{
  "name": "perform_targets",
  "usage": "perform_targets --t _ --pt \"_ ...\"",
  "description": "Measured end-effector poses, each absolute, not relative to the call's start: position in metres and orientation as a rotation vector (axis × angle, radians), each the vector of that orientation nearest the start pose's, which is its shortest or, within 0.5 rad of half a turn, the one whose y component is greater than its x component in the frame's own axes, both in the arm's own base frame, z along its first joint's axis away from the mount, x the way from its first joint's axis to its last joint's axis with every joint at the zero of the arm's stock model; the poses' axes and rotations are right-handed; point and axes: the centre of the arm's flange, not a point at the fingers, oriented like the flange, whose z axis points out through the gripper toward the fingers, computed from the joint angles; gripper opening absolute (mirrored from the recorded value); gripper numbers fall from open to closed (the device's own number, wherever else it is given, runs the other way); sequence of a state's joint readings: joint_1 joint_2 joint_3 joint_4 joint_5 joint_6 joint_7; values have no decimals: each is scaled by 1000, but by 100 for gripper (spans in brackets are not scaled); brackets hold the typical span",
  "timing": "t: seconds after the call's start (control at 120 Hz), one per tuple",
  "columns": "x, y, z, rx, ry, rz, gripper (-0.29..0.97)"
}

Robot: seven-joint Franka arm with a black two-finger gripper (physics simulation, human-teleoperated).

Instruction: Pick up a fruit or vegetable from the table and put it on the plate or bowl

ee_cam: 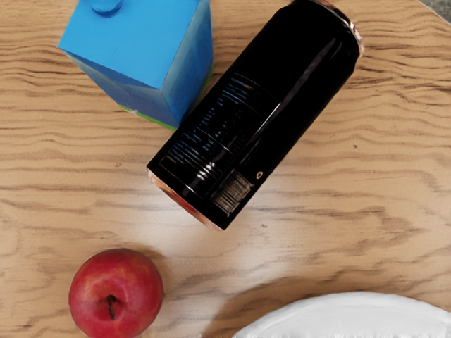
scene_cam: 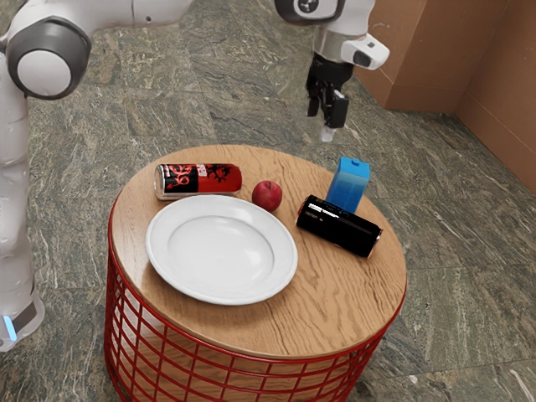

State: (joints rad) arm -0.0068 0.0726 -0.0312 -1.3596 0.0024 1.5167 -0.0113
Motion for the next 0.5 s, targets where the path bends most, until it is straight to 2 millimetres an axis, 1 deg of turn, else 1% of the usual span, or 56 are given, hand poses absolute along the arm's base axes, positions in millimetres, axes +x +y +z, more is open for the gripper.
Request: perform_targets --t 0.058,0.117,0.283,0.342,0.375,0.417,0.442,0.5 --pt "570 -29 678 -3141 61 -125 68" --pt "569 -32 678 -3142 67 -118 68" --pt "569 -22 678 -3146 37 -106 68" --pt "566 -19 693 -3143 31 -145 68" --pt "564 -17 699 -3138 26 -152 68" --pt "563 -12 700 -3132 12 -144 68" --pt "564 -5 698 -3130 -6 -134 68" --pt "568 24 690 -3124 -84 -97 68"
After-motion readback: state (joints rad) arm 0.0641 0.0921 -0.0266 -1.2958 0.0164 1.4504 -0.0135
